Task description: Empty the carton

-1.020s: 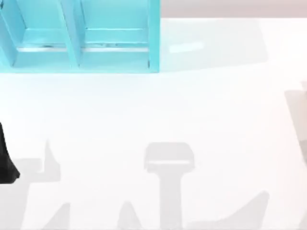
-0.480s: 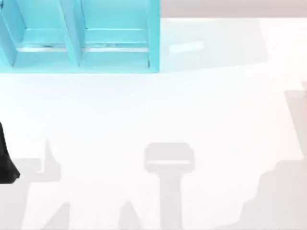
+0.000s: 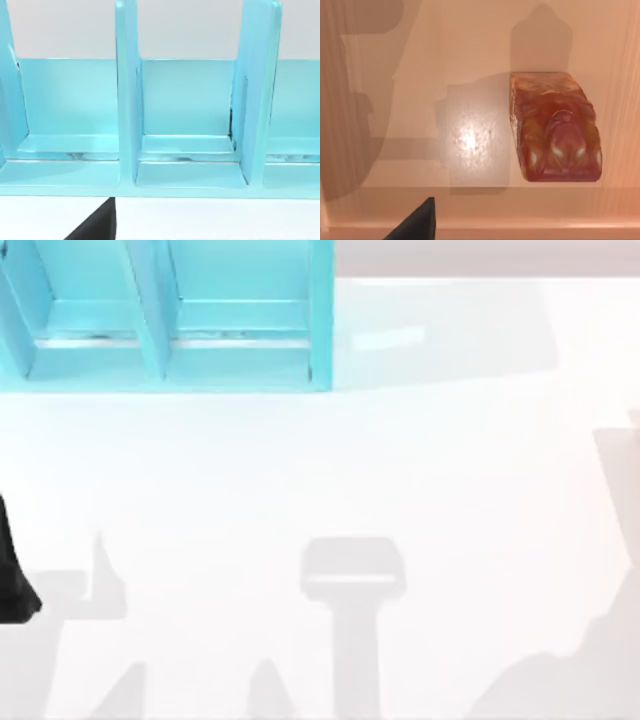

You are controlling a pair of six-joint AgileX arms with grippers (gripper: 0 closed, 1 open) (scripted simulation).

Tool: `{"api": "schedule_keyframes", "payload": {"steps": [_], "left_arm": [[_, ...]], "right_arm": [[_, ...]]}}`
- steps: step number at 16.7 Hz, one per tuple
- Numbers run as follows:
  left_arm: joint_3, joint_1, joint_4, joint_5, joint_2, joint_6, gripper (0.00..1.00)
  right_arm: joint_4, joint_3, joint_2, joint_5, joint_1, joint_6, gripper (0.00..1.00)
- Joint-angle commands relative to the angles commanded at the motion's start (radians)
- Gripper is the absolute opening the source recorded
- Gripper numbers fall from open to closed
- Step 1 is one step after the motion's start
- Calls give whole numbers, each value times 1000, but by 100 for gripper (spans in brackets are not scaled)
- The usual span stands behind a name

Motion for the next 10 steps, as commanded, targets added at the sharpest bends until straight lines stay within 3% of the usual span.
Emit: {"api": "schedule_keyframes", "payload": {"steps": [4,10], "left_arm": [[0,0,0,0,0,0,100],[0,0,0,0,0,0,100]], "right_arm": [[17,-10,11,1,0,-2,100],[211,-37,172,-1,-22,-21,100]]}}
